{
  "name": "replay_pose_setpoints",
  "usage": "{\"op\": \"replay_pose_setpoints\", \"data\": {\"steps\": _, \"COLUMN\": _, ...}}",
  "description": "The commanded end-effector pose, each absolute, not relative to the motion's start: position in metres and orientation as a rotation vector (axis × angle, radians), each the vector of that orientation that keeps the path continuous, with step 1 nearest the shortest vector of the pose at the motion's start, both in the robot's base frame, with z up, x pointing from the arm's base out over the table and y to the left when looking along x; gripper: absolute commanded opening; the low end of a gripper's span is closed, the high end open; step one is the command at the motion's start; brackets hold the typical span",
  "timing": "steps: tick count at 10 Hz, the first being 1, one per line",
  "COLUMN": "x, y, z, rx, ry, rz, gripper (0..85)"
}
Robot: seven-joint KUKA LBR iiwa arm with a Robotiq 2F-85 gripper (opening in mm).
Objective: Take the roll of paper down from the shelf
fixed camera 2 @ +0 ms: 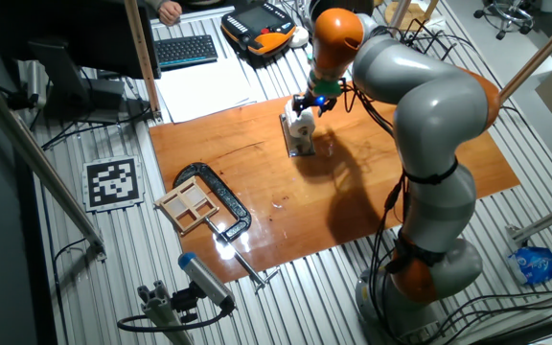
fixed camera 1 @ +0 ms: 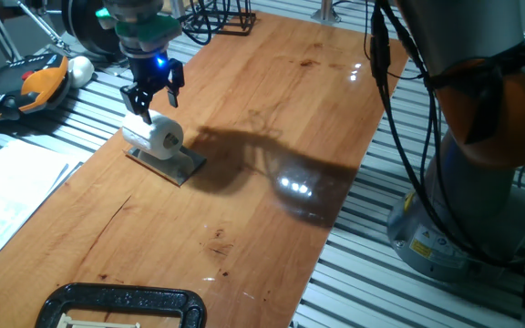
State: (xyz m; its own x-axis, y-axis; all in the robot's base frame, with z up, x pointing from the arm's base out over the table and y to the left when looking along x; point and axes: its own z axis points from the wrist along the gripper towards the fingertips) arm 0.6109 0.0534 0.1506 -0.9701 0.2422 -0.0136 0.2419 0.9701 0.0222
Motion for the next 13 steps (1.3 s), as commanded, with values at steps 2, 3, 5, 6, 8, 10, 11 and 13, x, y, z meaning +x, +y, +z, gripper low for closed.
{"op": "replay_pose_setpoints", "data": {"steps": 2, "x": 0.609, "y": 0.054, "z": 0.151, "rx": 0.382, "ry": 3.103, "rz": 0.015, "gripper": 68.0}}
{"op": "replay_pose_setpoints", "data": {"steps": 3, "x": 0.609, "y": 0.054, "z": 0.151, "rx": 0.348, "ry": 3.124, "rz": -0.008, "gripper": 68.0}}
{"op": "replay_pose_setpoints", "data": {"steps": 5, "x": 0.609, "y": 0.054, "z": 0.151, "rx": 0.360, "ry": 3.139, "rz": -0.045, "gripper": 68.0}}
{"op": "replay_pose_setpoints", "data": {"steps": 6, "x": 0.609, "y": 0.054, "z": 0.151, "rx": 0.371, "ry": 3.131, "rz": -0.063, "gripper": 68.0}}
{"op": "replay_pose_setpoints", "data": {"steps": 8, "x": 0.609, "y": 0.054, "z": 0.151, "rx": 0.363, "ry": 3.109, "rz": -0.068, "gripper": 68.0}}
{"op": "replay_pose_setpoints", "data": {"steps": 10, "x": 0.609, "y": 0.054, "z": 0.151, "rx": 0.370, "ry": 3.110, "rz": -0.022, "gripper": 85.0}}
{"op": "replay_pose_setpoints", "data": {"steps": 11, "x": 0.612, "y": 0.056, "z": 0.149, "rx": 0.375, "ry": 3.105, "rz": -0.012, "gripper": 85.0}}
{"op": "replay_pose_setpoints", "data": {"steps": 13, "x": 0.620, "y": 0.059, "z": 0.144, "rx": 0.390, "ry": 3.090, "rz": -0.007, "gripper": 85.0}}
